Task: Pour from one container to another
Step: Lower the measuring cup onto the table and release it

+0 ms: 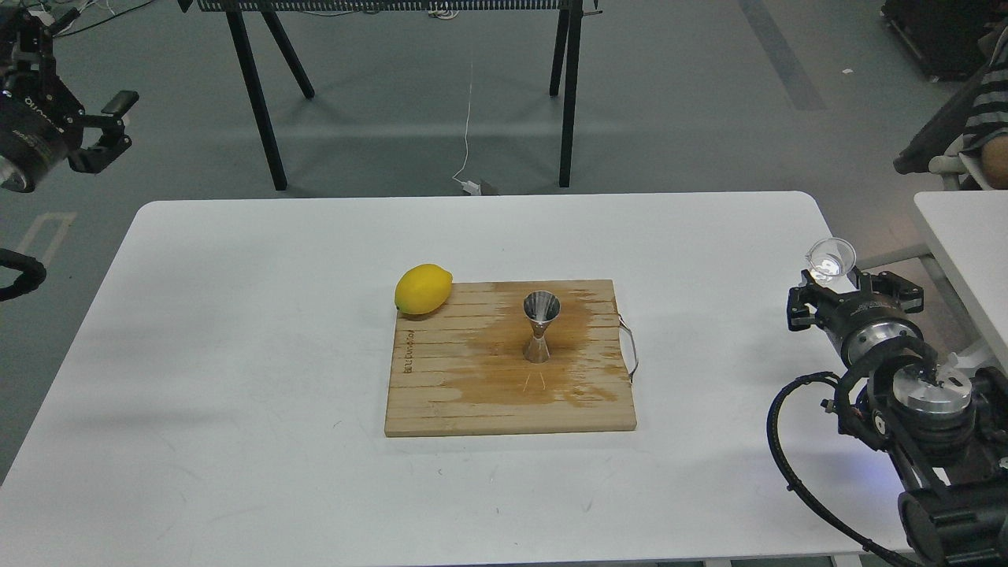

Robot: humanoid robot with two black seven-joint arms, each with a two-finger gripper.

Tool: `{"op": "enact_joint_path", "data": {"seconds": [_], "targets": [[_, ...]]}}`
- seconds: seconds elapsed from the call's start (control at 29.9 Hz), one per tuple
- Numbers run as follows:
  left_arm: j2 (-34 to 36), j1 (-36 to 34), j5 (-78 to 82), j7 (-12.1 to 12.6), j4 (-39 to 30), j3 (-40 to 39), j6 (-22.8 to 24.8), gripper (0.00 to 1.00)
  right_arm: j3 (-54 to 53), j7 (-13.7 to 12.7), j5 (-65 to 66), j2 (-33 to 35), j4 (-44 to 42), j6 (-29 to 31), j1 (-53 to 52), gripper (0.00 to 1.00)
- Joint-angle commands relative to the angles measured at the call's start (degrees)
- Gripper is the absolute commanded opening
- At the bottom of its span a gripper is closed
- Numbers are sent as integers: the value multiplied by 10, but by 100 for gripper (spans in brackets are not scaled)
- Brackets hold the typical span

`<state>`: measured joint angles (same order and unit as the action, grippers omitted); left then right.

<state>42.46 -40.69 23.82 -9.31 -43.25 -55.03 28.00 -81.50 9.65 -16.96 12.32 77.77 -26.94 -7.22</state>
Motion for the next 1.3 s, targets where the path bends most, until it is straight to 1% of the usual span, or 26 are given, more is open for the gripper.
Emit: {"op": "enact_joint_path", "data": {"seconds": [0.0, 0.1, 0.23, 0.37, 0.43, 0.6, 0.7, 0.87, 1.1, 1.27], "targets": [[-2, 1, 0, 0, -1, 1, 0, 99, -7, 8, 0, -33, 2, -11, 10, 23], [-2, 0, 0, 0, -2, 1, 0, 99, -8, 10, 0, -52, 1, -11, 29, 25], [-1, 0, 0, 0, -2, 2, 0, 99, -8, 10, 0, -56, -9, -11, 30, 26], [-1, 0, 0, 0, -2, 2, 0, 99, -8, 11, 0, -89, -60, -11, 20, 26], [0, 0, 0, 0, -2, 2, 0, 99, -8, 11, 0, -102, -68, -11, 19, 26], [0, 0, 1, 1, -2, 3, 0, 99, -6, 11, 0, -107, -86, 28, 12, 26], [0, -1, 1, 2, -2, 3, 0, 99, -6, 11, 0, -108, -97, 36, 0, 29], [-1, -5, 2, 3, -2, 3, 0, 99, -3, 10, 0, -116, -98, 36, -4, 41], [-1, -7, 2, 3, -2, 5, 0, 99, 3, 8, 0, -123, -114, 38, -9, 48], [0, -7, 2, 3, -2, 5, 0, 99, 7, 9, 1, -123, -115, 47, -9, 49]]}}
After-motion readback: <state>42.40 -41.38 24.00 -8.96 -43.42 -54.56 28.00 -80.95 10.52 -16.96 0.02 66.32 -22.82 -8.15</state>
